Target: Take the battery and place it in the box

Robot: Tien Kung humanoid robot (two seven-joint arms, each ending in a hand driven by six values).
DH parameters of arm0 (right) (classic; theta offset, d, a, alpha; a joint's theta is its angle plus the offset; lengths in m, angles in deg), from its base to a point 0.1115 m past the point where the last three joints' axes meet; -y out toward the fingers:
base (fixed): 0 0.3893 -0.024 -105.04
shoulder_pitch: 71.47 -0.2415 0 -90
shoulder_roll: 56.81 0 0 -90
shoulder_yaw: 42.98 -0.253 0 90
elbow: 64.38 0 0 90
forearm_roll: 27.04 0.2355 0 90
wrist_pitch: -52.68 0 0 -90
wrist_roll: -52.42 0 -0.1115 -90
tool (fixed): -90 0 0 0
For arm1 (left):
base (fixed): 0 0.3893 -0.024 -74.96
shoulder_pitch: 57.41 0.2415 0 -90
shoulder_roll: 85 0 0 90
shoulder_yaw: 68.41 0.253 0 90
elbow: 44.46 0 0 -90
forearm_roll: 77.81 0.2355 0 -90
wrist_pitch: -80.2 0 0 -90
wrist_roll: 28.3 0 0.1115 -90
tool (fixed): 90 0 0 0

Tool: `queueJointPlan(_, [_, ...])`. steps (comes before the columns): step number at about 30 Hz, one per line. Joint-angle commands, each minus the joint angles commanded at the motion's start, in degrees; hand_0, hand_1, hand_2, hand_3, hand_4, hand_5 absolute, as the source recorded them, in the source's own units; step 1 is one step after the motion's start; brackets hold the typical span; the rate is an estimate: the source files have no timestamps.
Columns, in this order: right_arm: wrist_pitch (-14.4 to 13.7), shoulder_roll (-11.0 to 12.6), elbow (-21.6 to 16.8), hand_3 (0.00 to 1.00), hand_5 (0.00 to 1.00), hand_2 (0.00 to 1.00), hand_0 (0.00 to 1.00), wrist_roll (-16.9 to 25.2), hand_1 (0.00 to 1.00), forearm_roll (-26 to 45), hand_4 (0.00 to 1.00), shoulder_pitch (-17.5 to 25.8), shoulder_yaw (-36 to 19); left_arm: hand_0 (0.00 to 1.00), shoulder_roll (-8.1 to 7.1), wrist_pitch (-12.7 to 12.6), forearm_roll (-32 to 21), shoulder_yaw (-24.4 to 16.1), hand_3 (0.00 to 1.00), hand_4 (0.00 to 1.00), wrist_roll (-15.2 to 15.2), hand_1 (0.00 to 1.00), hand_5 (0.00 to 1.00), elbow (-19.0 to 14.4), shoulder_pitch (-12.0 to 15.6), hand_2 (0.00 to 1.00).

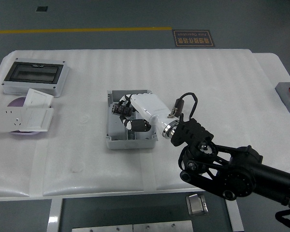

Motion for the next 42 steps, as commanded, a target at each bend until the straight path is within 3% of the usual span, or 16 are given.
queueJointPlan(4, [0.7,0.1,0.2,0.906,0.396,0.837,0.824,-0.4,0.829,-1.1,0.788,-0.1,-0.1,0.555,0.02,0.1,-0.1,0.0,0.57,0.591,-0.1,0.645,0.03,0.0,0.0,0.514])
queueJointPlan(5, [0.8,0.1,0.1,0.998,0.422,0.958,0.998,-0.5,0.971,-1.2,0.849,-0.1,-0.2,0.556,0.03,0.1,-0.1,0.0,0.571,0.589,-0.1,0.645,0.027,0.0,-0.1,0.513])
queueJointPlan(13, [0.8,0.8,0.9,0.998,0.439,0.98,0.998,-0.5,0.994,-1.3,0.889,0.1,-2.1,0.556,0.14,0.1,-0.2,0.1,0.571,0.589,0.0,0.644,0.027,0.0,-0.2,0.514])
queueJointPlan(19, [0.2,3.1,6.4,0.998,0.44,0.975,0.998,-0.1,0.993,0.5,0.898,-0.9,-6.0,0.555,0.17,0.1,-0.4,0.3,0.571,0.589,0.0,0.644,0.026,0.1,-0.2,0.514])
queueJointPlan(28, [1.3,5.4,16.3,0.998,0.465,0.95,0.998,0.7,0.975,8.0,0.917,-3.8,-1.5,0.554,0.27,0.1,-0.6,0.5,0.571,0.59,0.2,0.644,0.023,0.1,-0.4,0.514])
queueJointPlan(35, [3.5,5.6,19.3,0.984,0.469,0.925,0.998,-0.1,0.931,8.6,0.911,-5.4,2.8,0.552,0.24,0.1,-0.5,0.5,0.572,0.588,0.3,0.644,0.022,0.1,-0.5,0.514])
queueJointPlan(42, [3.2,5.7,21.7,0.98,0.465,0.909,0.998,-0.2,0.924,10.1,0.907,-6.9,6.0,0.551,0.27,0.1,-0.8,0.8,0.572,0.588,0.5,0.644,0.022,0.2,-0.6,0.514])
